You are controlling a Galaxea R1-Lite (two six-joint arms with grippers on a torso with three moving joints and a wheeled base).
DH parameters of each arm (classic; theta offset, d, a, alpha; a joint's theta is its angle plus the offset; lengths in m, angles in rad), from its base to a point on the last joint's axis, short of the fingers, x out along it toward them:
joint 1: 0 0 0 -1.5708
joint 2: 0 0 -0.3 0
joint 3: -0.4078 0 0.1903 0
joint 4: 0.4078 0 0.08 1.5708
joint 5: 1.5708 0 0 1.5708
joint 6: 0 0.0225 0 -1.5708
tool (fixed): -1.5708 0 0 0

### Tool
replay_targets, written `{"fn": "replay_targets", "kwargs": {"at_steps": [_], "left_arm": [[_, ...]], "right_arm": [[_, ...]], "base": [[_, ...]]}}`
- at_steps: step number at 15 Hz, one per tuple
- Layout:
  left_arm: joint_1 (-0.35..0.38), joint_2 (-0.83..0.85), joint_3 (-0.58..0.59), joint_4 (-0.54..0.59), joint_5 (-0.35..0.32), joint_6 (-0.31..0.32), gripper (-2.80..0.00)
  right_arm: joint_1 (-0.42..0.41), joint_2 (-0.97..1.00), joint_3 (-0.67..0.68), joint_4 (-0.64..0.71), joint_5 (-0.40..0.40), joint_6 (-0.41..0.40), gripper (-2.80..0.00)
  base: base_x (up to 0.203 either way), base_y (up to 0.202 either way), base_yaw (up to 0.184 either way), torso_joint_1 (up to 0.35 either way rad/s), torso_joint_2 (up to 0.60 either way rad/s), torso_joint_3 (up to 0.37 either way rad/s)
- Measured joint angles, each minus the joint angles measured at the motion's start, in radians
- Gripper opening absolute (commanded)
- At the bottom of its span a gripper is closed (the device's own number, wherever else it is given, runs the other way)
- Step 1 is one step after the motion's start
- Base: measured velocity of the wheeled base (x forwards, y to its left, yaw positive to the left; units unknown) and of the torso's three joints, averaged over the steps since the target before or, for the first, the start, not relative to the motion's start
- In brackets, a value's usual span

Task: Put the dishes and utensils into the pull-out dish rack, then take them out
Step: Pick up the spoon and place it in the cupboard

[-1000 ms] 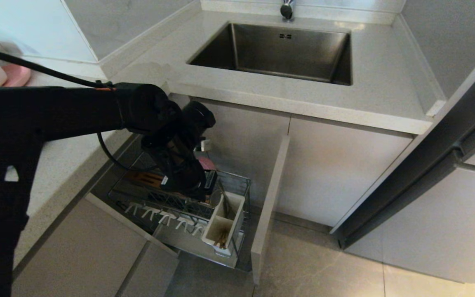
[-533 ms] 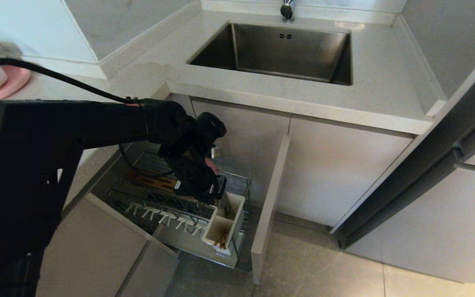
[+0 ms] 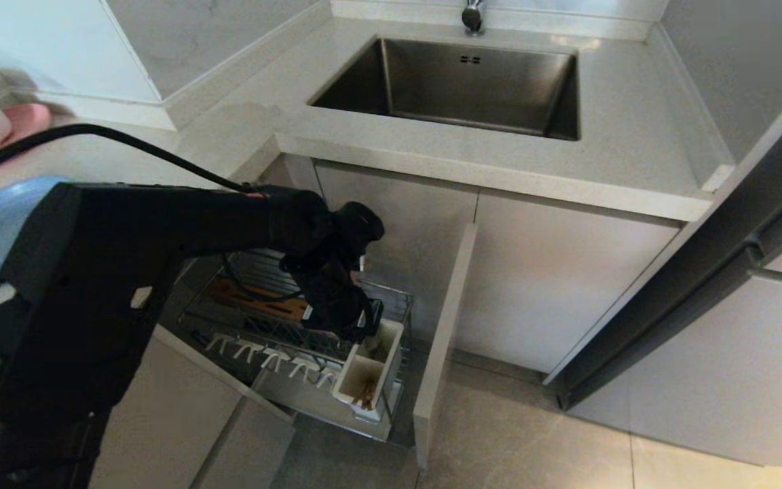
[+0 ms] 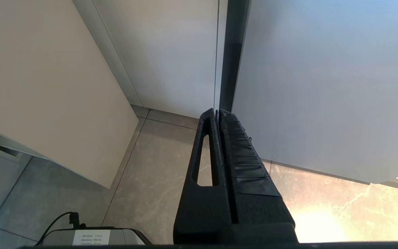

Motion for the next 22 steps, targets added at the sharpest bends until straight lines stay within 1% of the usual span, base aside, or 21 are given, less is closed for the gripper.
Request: {"fn": "replay_targets", "kwargs": {"at_steps": [3, 7, 14, 20, 22], "left_arm": [[-0.002, 0.029, 0.000, -0.046, 0.001, 0.000, -2.80], [-0.005, 0.062, -0.001, -0.076, 0.027, 0.000, -2.80], [-0.005, 0.110, -0.003, -0.139, 0.033, -0.001, -2.80], [-0.005, 0.129, -0.014, -0.152, 0.037, -0.001, -2.80], [-0.006, 0.115, -0.015, -0.149, 0.049, -0.002, -2.80]], "right_arm": [[0.000, 0.000, 0.000, 0.000, 0.000, 0.000, -2.80], [0.000, 0.000, 0.000, 0.000, 0.000, 0.000, -2.80], [0.000, 0.000, 0.000, 0.000, 0.000, 0.000, -2.80], [0.000, 0.000, 0.000, 0.000, 0.000, 0.000, -2.80], [0.000, 0.000, 0.000, 0.000, 0.000, 0.000, -2.80]], "base": [[0.000, 0.000, 0.000, 0.000, 0.00, 0.000], [0.000, 0.000, 0.000, 0.000, 0.00, 0.000], [0.000, 0.000, 0.000, 0.000, 0.00, 0.000], [0.000, 0.000, 0.000, 0.000, 0.00, 0.000], [0.000, 0.000, 0.000, 0.000, 0.00, 0.000]]}}
